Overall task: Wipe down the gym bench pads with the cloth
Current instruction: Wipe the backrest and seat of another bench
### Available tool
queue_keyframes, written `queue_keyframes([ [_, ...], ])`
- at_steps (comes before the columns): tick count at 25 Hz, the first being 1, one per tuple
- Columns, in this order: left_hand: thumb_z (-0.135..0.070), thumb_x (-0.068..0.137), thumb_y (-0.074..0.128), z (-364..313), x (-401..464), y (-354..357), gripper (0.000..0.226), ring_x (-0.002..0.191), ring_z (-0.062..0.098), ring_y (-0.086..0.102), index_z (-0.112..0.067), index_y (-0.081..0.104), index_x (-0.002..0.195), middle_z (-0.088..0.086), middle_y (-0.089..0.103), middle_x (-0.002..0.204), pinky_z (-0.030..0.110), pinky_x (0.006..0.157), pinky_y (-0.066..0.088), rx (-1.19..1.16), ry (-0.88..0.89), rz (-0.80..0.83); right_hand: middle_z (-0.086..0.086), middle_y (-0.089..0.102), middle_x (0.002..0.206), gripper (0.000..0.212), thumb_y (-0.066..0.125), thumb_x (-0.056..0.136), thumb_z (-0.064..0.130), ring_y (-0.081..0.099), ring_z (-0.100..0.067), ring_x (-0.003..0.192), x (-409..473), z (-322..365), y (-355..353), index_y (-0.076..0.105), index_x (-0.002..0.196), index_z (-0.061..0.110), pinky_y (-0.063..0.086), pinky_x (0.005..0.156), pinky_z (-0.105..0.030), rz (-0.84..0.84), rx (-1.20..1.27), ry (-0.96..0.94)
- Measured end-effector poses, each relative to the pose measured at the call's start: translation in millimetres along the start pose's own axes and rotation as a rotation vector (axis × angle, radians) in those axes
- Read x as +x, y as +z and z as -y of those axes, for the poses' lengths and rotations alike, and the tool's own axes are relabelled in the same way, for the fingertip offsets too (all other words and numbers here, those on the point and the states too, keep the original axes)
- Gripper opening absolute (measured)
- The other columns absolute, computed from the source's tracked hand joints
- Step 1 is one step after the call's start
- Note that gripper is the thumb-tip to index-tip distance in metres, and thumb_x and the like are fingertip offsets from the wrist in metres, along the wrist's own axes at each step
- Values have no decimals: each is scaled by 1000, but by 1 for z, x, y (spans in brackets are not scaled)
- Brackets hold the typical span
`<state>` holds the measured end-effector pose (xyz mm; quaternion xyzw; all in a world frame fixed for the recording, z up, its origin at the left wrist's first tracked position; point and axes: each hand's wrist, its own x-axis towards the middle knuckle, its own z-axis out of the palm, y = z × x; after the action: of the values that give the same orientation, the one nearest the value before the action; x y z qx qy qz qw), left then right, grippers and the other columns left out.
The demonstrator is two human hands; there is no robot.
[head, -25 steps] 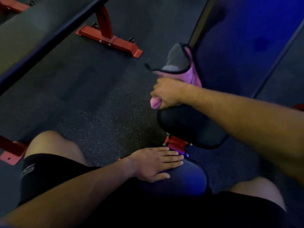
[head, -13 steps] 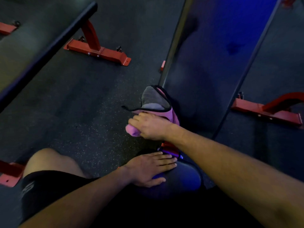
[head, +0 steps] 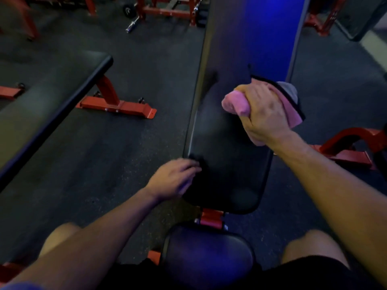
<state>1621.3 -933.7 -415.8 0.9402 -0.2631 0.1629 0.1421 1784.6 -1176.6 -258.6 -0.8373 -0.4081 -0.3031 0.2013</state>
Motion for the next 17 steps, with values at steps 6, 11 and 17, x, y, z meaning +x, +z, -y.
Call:
queue_keyframes([
  [6,-21,107,45,75,94,-48,53,155,32,30,-7,41,157,16,31,167,49,124,31,193,0,-78,-11,41,157,66,58,89,52,35,-40,147,-64,-21,51,48,146,18,22,118,-62,253,-384,186],
  [11,-30,112,32,98,152,-49,57,162,27,-2,-21,16,166,5,4,175,56,128,17,18,-58,79,-9,28,166,83,36,90,73,32,-40,145,-66,-1,64,34,158,25,22,116,-60,304,-382,315],
  [17,-33,112,31,103,149,-42,59,161,27,-3,-19,13,166,6,2,175,57,127,18,62,-59,61,-10,36,162,74,66,83,43,37,-39,136,-127,105,123,42,152,31,28,109,-57,298,-266,111],
])
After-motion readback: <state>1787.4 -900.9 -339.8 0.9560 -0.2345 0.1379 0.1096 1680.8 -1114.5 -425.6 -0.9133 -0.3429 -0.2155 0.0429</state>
